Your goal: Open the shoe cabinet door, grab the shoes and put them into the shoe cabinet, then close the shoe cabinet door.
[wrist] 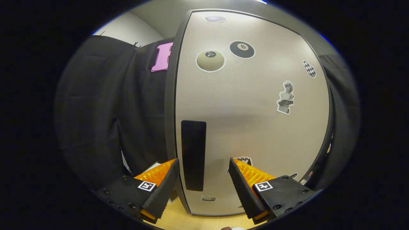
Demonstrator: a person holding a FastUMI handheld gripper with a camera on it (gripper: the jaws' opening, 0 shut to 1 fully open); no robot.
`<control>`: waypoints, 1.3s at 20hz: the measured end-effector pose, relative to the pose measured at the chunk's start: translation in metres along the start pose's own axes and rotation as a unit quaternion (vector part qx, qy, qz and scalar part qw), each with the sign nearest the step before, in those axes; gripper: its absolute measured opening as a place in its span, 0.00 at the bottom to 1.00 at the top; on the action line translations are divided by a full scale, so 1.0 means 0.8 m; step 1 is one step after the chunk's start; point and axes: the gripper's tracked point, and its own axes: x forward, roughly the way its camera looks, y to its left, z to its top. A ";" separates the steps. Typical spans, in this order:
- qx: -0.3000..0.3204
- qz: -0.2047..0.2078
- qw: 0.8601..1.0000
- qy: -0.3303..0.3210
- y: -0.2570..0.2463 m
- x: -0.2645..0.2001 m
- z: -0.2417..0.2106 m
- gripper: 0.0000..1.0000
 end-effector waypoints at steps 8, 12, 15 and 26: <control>0.023 0.004 0.999 0.035 0.017 0.012 -0.011 0.36; 0.029 0.004 0.999 0.041 0.018 0.012 -0.012 0.26; 0.031 0.018 0.999 0.035 0.019 0.010 -0.011 0.16; 0.032 0.046 0.998 0.026 0.016 -0.046 -0.015 0.07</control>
